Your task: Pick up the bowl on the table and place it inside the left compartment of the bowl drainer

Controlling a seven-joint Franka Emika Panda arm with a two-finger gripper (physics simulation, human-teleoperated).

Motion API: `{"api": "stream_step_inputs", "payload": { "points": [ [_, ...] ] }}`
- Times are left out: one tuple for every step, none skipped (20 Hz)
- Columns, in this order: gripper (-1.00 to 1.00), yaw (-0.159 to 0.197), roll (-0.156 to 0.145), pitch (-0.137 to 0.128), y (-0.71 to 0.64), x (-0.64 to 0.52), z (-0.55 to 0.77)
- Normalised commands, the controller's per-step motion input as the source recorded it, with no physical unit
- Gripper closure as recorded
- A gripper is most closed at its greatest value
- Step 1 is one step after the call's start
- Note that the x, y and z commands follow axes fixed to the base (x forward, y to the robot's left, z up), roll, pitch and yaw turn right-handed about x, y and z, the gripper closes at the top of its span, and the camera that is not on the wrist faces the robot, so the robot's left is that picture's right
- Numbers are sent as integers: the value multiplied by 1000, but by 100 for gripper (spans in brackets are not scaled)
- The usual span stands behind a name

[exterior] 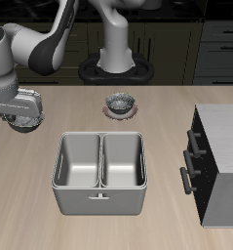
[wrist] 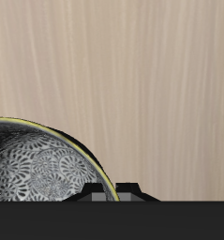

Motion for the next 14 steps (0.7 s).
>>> {"api": "stream_step_inputs", "payload": {
  "points": [
    [100, -12, 13, -38, 196, -183, 676],
    [100, 34, -50, 7, -33, -34, 245],
    [100, 10, 16, -28, 63, -179, 311],
    [100, 34, 16, -30, 25, -46, 159],
    [100, 13, -56, -3, -129, -136, 315],
    [100, -7, 40, -42, 222, -107, 432],
    [100, 18, -47, -49, -71, -172, 395],
    [100, -30, 23, 2, 59, -192, 363],
    [100, 61, -51, -53, -73, -215, 403],
    [100, 61, -55, -39, 150, -281, 767],
    [100, 35, 4, -47, -40, -207, 396],
    [100, 20, -23, -32, -26, -213, 368],
    [100, -62, -18, -28, -90, -182, 381],
    [100, 12, 23, -10, 51, -55, 161]
  ]
}}
